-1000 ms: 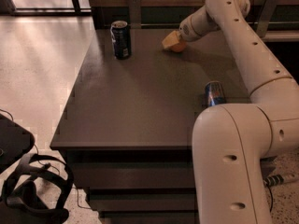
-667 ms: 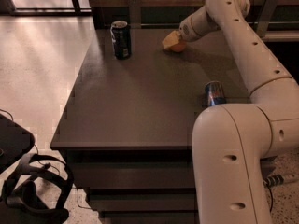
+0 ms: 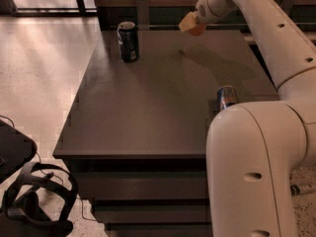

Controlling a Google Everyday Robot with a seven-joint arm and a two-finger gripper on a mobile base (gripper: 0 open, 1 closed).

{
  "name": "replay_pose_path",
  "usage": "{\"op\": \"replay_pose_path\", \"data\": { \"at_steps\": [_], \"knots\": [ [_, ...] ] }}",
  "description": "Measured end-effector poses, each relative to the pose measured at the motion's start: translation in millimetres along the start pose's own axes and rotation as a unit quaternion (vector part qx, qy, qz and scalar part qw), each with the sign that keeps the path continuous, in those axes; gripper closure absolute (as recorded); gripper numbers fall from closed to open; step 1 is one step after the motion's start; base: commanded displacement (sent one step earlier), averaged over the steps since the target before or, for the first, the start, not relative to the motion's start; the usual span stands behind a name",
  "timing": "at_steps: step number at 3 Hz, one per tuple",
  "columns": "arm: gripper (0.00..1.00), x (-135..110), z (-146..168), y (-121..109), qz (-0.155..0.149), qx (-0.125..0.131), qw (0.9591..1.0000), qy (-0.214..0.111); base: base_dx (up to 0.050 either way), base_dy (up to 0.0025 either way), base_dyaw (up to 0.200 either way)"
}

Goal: Pick orange

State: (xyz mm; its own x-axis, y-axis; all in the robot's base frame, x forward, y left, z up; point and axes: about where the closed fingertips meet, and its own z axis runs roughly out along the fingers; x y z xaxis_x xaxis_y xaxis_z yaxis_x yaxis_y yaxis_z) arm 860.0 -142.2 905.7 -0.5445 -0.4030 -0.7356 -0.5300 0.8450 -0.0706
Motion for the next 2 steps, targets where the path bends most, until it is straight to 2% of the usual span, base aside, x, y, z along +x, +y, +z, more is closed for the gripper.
{"op": "replay_pose_path", "data": {
  "at_steps": [1, 2],
  "knots": [
    [1.0, -15.8, -24.3, -3.4, -0.013, 0.021, 0.9996, -0.013, 0.0, 0.0, 0.0],
    [1.0, -21.7, -42.6, 4.0, -0.027, -0.001, 0.9992, -0.03, 0.0, 0.0, 0.0]
  ]
}}
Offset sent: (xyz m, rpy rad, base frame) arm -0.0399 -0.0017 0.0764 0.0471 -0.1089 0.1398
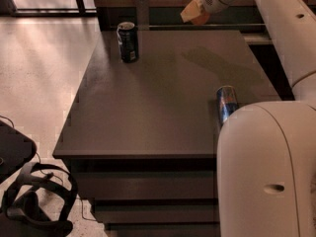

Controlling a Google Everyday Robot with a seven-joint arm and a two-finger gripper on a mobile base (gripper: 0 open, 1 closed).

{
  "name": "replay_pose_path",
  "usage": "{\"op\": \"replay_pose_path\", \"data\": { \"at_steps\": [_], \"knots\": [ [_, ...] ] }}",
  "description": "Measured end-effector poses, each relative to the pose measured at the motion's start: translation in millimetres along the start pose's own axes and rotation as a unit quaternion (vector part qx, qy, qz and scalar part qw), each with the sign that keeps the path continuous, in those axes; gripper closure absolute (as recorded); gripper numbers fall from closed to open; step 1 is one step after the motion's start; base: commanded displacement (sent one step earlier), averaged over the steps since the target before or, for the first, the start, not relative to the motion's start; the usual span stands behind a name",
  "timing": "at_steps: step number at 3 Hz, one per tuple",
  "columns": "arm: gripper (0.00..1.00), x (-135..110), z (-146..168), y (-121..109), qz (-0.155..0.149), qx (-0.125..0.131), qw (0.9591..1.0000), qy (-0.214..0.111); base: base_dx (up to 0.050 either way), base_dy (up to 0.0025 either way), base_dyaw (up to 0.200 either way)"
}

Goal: Pick orange

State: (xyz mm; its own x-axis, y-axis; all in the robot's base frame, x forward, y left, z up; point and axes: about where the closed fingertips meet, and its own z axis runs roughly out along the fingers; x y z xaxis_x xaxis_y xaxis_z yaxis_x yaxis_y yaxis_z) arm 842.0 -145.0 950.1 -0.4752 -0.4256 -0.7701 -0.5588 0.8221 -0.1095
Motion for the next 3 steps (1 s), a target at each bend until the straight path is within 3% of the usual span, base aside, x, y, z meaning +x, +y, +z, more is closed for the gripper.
{"op": "replay_pose_path", "data": {
  "at_steps": [1, 3],
  "knots": [
    [1.0, -8.3, -15.2, 13.3, -0.018, -0.03, 0.9992, -0.018, 0.0, 0.0, 0.0],
    [1.0, -24.7, -47.2, 35.3, -0.056, -0.057, 0.9953, -0.054, 0.0, 0.0, 0.0]
  ]
}}
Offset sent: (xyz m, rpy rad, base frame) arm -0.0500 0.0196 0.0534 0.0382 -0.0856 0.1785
